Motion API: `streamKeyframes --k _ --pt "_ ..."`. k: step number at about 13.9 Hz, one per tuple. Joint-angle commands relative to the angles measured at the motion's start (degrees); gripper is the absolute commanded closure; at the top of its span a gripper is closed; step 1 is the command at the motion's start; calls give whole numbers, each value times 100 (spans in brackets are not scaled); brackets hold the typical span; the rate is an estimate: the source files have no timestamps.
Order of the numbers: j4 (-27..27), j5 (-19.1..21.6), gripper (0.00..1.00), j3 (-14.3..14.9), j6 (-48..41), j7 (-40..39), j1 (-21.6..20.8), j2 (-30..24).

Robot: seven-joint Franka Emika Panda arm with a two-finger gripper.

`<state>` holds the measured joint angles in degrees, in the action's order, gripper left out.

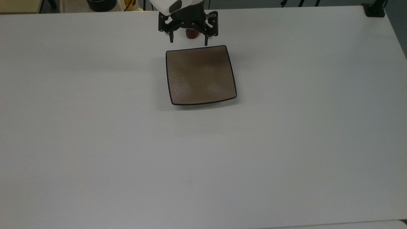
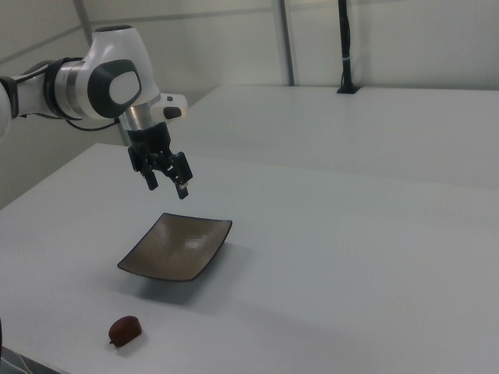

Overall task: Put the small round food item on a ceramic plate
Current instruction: 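Move the open gripper over the reddish-brown food item beside the plate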

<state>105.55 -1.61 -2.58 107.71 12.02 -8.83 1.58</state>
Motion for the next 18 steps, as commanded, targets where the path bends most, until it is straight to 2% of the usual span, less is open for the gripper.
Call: streamKeyframes --k 1,11,16,18 --pt "194 -76 0 48 66 -24 -58 -210" --pt "246 -76 0 48 48 -41 -58 -280" --pt "729 -76 0 48 -75 -489 -119 -596" --pt "1167 -76 0 13 -40 -516 -128 -877"
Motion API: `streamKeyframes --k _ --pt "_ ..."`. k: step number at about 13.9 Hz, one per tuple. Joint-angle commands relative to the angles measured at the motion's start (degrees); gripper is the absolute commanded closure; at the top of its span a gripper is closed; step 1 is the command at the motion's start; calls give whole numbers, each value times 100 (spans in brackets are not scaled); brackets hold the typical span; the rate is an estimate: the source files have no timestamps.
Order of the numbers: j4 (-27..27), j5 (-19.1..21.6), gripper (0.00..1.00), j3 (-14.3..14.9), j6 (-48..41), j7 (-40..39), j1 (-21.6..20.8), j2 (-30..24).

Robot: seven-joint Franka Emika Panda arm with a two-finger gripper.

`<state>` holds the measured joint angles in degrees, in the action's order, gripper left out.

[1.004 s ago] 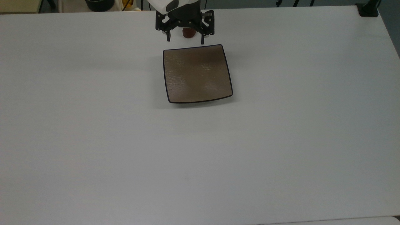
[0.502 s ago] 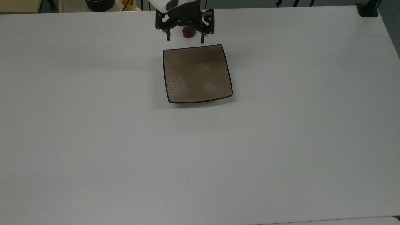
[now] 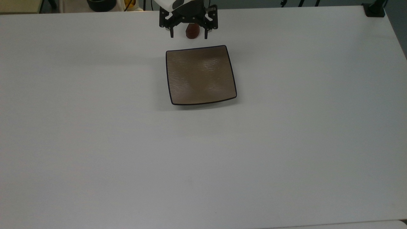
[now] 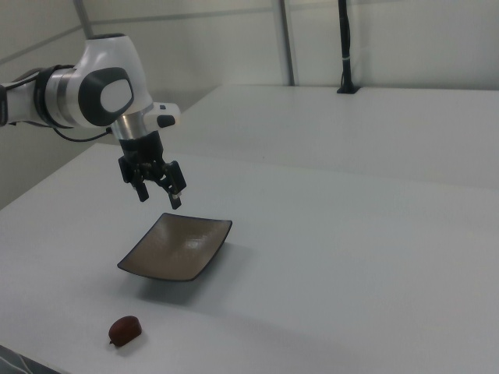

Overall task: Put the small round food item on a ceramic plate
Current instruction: 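Move the open gripper over the reddish-brown food item beside the plate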

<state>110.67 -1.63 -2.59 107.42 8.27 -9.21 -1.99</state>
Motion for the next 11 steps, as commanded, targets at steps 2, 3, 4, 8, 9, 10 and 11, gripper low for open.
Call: streamKeyframes --k 2,3,4,8,9,10,11 --pt "920 -56 0 -22 -37 -132 -90 -645" --pt "1113 -22 0 -40 -20 -141 -90 -732" --pt "1385 -4 0 -127 33 -141 -90 -837" --pt "1983 23 0 -277 190 -141 -90 -935" --pt "2150 31 0 -286 339 -141 -90 -961" --pt "2283 32 0 -295 489 -141 -90 -970" --pt "2406 32 0 -295 647 -141 -90 -953"
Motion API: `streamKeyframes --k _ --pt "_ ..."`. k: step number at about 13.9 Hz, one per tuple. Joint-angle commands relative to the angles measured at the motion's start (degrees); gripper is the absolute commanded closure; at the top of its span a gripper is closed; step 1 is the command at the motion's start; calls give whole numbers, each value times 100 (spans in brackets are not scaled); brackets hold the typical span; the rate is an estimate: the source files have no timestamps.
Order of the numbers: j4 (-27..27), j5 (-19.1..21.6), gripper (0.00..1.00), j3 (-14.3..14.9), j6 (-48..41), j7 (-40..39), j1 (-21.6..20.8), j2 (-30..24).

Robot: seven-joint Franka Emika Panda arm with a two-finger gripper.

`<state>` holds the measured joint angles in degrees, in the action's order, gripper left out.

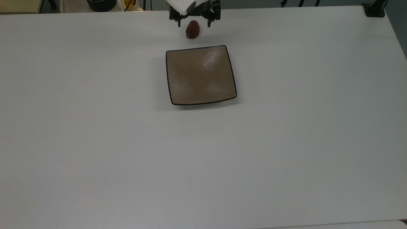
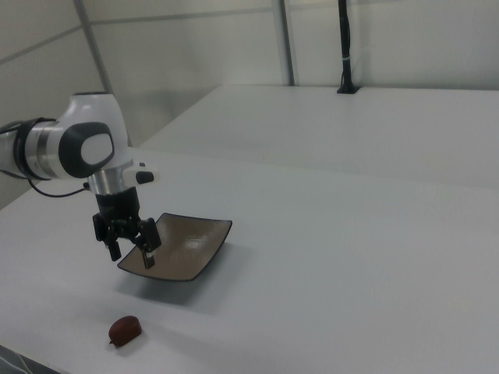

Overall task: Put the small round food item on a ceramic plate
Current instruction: 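Lower the gripper onto the food item and close on it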

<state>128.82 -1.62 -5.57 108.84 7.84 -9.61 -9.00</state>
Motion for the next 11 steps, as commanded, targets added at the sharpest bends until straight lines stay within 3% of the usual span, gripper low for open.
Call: streamKeyframes --k 1,4,11 --pt "731 39 0 -5 664 -107 -50 -242" --pt "1004 310 0 -6 823 -430 -50 -216" --pt "1531 311 0 -6 1024 -573 -50 -181"
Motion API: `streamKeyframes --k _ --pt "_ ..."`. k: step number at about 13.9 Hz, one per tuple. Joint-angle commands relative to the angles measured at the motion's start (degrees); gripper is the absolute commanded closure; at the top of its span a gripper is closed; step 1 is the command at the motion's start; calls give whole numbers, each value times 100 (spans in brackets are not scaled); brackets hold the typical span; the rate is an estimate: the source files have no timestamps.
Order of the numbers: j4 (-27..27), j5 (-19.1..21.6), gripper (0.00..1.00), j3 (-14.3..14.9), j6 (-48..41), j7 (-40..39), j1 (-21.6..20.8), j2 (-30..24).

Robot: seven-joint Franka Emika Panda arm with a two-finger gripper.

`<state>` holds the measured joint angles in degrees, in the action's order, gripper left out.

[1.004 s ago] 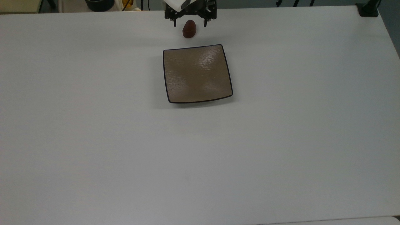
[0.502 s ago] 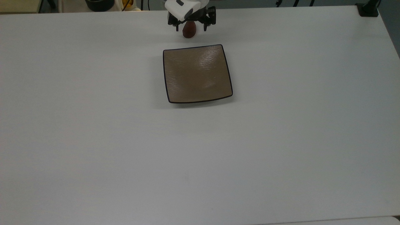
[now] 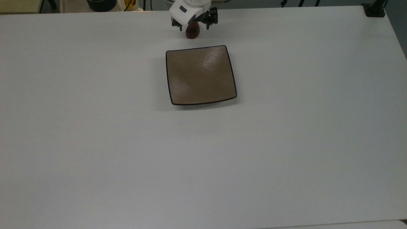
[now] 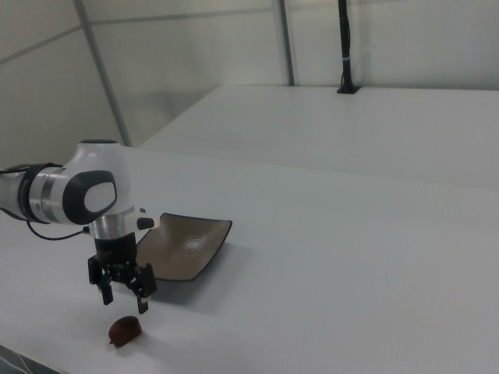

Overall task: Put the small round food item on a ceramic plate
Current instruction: 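Lower the gripper onto the food item and close on it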

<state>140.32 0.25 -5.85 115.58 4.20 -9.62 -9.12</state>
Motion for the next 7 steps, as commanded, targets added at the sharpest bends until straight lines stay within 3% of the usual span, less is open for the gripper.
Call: streamKeyframes --k 1,5,6,7 --pt "478 124 0 23 438 -209 -49 -117" --pt "655 124 2 23 518 -218 -58 -37" --pt "672 116 16 23 535 -227 -92 -2" --pt "664 107 43 23 614 -227 -110 15"
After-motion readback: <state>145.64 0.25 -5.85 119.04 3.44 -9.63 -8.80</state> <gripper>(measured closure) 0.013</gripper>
